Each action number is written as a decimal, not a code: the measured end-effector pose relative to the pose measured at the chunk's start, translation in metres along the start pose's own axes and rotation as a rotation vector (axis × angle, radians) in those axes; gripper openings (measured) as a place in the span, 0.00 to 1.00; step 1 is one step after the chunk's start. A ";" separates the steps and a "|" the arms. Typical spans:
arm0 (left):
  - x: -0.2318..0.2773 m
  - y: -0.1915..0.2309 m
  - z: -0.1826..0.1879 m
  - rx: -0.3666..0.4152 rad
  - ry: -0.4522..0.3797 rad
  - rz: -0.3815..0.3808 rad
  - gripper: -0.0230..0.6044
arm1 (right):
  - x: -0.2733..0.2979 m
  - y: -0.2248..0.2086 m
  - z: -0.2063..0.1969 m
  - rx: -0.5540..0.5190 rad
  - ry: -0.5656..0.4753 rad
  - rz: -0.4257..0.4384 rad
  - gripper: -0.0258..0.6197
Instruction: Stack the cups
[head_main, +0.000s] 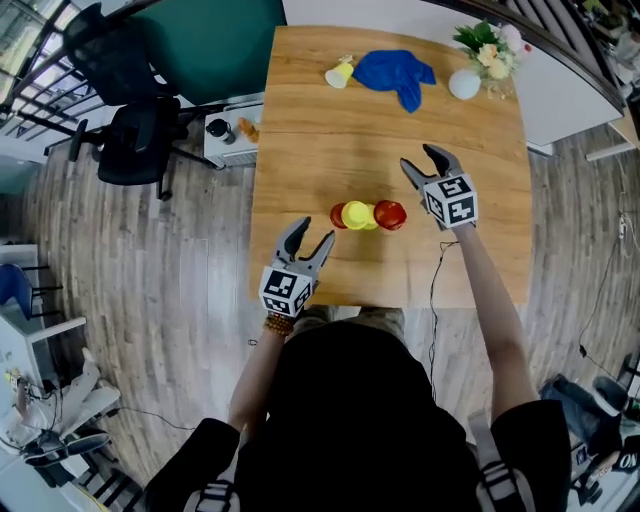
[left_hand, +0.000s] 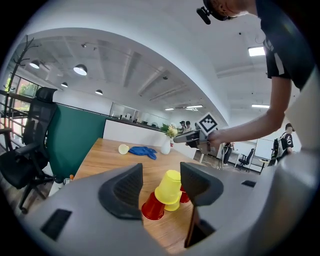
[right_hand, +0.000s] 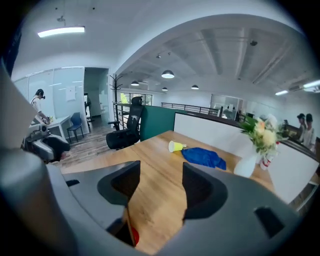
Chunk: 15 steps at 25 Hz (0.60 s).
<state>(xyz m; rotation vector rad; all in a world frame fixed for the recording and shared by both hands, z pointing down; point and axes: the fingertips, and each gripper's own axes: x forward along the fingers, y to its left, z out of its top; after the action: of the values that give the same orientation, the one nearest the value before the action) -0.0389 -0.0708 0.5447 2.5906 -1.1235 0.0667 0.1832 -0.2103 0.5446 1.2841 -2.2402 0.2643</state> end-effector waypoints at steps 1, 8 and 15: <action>-0.002 0.000 0.000 -0.004 0.001 0.000 0.44 | 0.012 -0.005 0.009 -0.019 0.000 0.009 0.47; -0.013 -0.010 0.010 -0.059 -0.037 -0.029 0.44 | 0.111 -0.032 0.054 -0.092 0.012 0.057 0.47; -0.023 -0.005 0.015 -0.067 -0.034 0.008 0.44 | 0.205 -0.044 0.076 -0.188 0.069 0.086 0.45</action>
<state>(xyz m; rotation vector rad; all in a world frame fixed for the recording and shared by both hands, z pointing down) -0.0519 -0.0559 0.5256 2.5376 -1.1280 -0.0127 0.1109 -0.4167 0.5884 1.0666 -2.2063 0.1237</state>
